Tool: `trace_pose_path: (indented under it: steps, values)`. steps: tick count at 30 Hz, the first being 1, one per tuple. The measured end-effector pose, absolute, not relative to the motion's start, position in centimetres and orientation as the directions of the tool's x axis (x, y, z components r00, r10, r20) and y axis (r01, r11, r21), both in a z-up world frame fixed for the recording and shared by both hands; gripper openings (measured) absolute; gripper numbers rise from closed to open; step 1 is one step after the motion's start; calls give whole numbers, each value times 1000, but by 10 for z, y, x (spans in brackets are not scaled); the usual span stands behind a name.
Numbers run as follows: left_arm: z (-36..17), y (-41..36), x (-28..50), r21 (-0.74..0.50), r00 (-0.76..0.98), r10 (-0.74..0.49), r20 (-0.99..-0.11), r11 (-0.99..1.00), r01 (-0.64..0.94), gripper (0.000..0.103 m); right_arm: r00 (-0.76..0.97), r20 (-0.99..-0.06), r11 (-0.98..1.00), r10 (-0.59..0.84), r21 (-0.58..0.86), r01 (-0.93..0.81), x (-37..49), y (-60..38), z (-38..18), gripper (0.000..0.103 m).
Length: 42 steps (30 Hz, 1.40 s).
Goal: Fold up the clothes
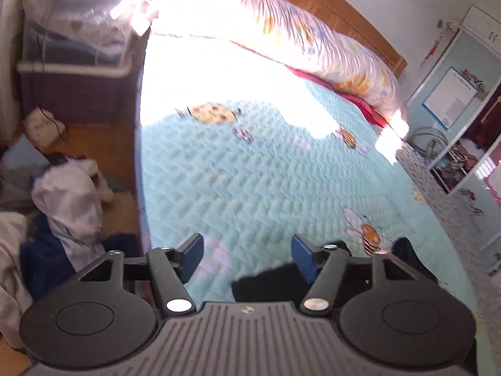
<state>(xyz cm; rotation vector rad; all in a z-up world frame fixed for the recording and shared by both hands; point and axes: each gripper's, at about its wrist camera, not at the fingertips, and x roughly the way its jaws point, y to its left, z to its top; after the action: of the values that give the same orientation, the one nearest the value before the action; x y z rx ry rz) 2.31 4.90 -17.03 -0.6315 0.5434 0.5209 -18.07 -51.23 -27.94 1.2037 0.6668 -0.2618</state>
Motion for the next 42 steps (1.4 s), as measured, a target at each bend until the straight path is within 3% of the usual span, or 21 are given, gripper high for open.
trace_pose_path:
  steps: [3, 4, 7, 8, 11, 14, 15, 16, 17, 18, 19, 22, 23, 25, 29, 31, 35, 37, 39, 41, 42]
  values:
    - [-167, 63, 28, -421, 750, 291, -594, 683, -598, 75, 786, -604, 402, 130, 757, 515, -182, -511, -270, 64]
    - [-165, 63, 29, -468, 796, 222, -563, 708, -529, 75, 794, -596, 415, 124, 757, 504, -181, -510, -267, 64]
    - [-156, 30, 49, -511, 870, -105, -483, 840, -183, 75, 819, -558, 443, 129, 772, 456, -173, -507, -259, 65]
    - [-157, 11, 59, -534, 840, -284, -463, 845, -9, 75, 824, -549, 450, 141, 777, 441, -168, -506, -259, 65]
    - [-171, -30, 85, -665, 664, -618, -422, 708, 237, 75, 825, -535, 467, 181, 785, 407, -150, -499, -257, 65]
    - [-204, -42, 117, -730, 570, -697, -435, 644, 230, 75, 818, -529, 475, 223, 793, 383, -138, -493, -257, 65]
    - [-220, -29, 127, -711, 596, -624, -506, 692, 121, 75, 815, -530, 478, 234, 793, 378, -135, -491, -257, 65]
    - [-237, -15, 137, -683, 609, -546, -575, 730, 11, 60, 812, -533, 480, 238, 791, 378, -134, -490, -257, 65]
    - [-253, -2, 146, -648, 613, -466, -637, 755, -99, 26, 809, -538, 480, 238, 789, 384, -134, -488, -256, 65]
    - [-258, 16, 146, -640, 631, -405, -661, 744, -193, 3, 805, -545, 479, 234, 785, 392, -133, -488, -257, 65]
    - [-257, 36, 141, -663, 682, -360, -636, 707, -246, 3, 803, -551, 480, 228, 781, 400, -133, -488, -255, 65]
    - [-235, 59, 133, -580, 743, -199, -639, 759, -296, 8, 801, -555, 485, 225, 777, 402, -128, -488, -255, 65]
    - [-226, 59, 133, -588, 757, -214, -617, 765, -262, 13, 800, -555, 487, 229, 777, 399, -125, -488, -255, 65]
    - [-212, 49, 139, -601, 771, -292, -566, 786, -145, 50, 800, -543, 494, 257, 785, 374, -110, -485, -257, 65]
    - [-188, -12, 155, -458, 728, -406, -552, 877, 142, 61, 803, -495, 522, 331, 806, 281, -66, -469, -253, 65]
    - [-195, -40, 165, -385, 685, -432, -586, 893, 234, 74, 801, -464, 532, 379, 818, 222, -47, -462, -253, 65]
    - [-241, -62, 183, -352, 543, -442, -714, 897, 267, 73, 787, -424, 480, 448, 857, 188, -22, -456, -274, 70]
    - [-252, -54, 179, -306, 567, -392, -725, 920, 245, 48, 778, -444, 421, 445, 870, 256, -22, -465, -299, 70]
    - [-250, -33, 177, -255, 632, -282, -722, 957, 136, 47, 792, -442, 367, 422, 881, 297, -31, -478, -316, 46]
    - [-244, -14, 178, -227, 675, -184, -714, 974, 25, 43, 808, -426, 326, 408, 894, 306, -38, -488, -324, 41]
    - [-241, -8, 179, -204, 693, -143, -706, 979, -6, 43, 809, -422, 341, 410, 893, 293, -36, -488, -320, 44]
